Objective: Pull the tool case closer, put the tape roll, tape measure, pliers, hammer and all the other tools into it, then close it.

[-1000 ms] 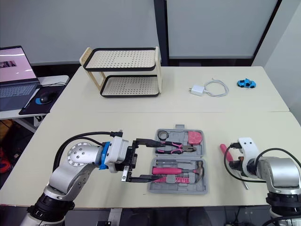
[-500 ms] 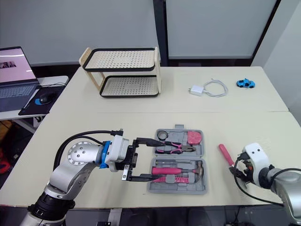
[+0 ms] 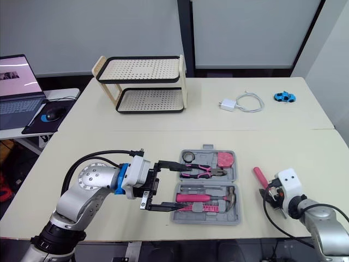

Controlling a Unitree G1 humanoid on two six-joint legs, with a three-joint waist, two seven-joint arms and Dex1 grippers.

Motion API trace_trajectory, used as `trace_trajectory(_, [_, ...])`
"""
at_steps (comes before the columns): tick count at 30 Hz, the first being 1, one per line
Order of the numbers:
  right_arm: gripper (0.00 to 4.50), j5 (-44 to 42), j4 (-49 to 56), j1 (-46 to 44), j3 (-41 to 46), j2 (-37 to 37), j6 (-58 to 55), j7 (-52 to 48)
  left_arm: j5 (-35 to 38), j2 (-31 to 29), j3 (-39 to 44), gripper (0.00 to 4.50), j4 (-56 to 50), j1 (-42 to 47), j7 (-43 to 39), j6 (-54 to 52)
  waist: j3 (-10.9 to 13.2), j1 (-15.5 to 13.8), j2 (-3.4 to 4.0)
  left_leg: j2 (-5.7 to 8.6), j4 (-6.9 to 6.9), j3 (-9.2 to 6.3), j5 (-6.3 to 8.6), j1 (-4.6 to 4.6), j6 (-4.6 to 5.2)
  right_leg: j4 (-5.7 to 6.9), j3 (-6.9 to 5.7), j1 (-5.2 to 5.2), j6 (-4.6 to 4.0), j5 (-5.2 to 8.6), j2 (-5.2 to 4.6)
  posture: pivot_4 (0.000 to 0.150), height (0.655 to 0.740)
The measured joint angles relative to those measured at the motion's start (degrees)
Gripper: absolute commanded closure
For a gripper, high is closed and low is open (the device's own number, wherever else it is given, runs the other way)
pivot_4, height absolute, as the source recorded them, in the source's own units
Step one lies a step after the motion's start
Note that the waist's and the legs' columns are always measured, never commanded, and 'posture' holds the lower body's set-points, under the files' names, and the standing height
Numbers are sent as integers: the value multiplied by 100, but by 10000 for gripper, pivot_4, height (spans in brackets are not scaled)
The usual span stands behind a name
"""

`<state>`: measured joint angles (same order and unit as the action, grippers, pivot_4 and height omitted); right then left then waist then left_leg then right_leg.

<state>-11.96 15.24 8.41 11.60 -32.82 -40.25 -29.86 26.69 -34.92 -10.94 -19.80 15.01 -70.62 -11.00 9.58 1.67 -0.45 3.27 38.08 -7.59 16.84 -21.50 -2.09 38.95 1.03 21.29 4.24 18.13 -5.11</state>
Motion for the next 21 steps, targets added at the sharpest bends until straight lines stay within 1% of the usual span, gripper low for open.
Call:
trace_trajectory(1, [8308,6,-33,7,-6,8,44,7,0,0,0,0,0,2,-2,1,0,0,0,0,0,0,0,0,0,0,0,0,0,0,0,1500,7400])
trace_trajectory(2, [9960,14,-69,15,-20,16,104,14,0,1,0,0,1,5,-5,2,0,0,0,0,0,0,0,0,0,0,0,0,0,0,0,1500,7400])
trace_trajectory(5, [17650,9,-142,13,-41,52,233,55,0,8,0,0,1,33,-11,12,0,0,0,-1,0,0,0,1,0,0,0,0,0,0,1,1500,7400])
trace_trajectory(6, [22031,2,-157,11,-39,77,256,76,-1,8,0,0,2,37,-13,16,0,0,0,-1,0,0,0,1,0,0,-1,-1,0,0,1,1500,7400])
trace_trajectory(7, [24931,-4,-166,10,-41,99,286,95,-1,8,0,0,6,37,-16,18,0,0,0,-1,0,-1,0,2,0,0,-1,-1,0,0,1,1500,7400])
trace_trajectory(10, [35905,-16,-184,8,-43,127,327,124,-2,7,0,0,10,37,-24,19,0,0,0,-1,0,-1,0,2,0,0,0,-1,0,0,1,1500,7400])
trace_trajectory(11, [38796,-20,-184,8,-43,127,329,124,-2,7,0,0,10,37,-28,19,0,0,0,0,0,-1,0,2,0,0,-1,-2,0,0,1,1500,7400])
trace_trajectory(16, [38987,-54,-67,157,-34,13,346,64,0,-114,22,0,13,31,-108,26,0,0,2,1,0,-1,1,1,1,0,0,0,0,0,0,1500,7400])
trace_trajectory(18, [38987,-55,112,253,-34,-288,309,-98,6,-260,148,0,19,-37,-146,26,0,4,3,1,0,1,1,0,1,0,2,1,0,0,0,1500,7400])
trace_trajectory(20, [38987,-77,464,285,-20,-658,203,-299,11,-439,269,0,58,-112,-183,26,0,23,8,-1,-3,5,1,3,2,1,8,3,0,0,1,1500,7400])
trace_trajectory(21, [38987,-116,758,259,-15,-957,46,-464,18,-548,371,0,127,-137,-250,34,0,25,8,-1,-3,5,1,4,2,1,6,3,0,0,6,1500,7400])
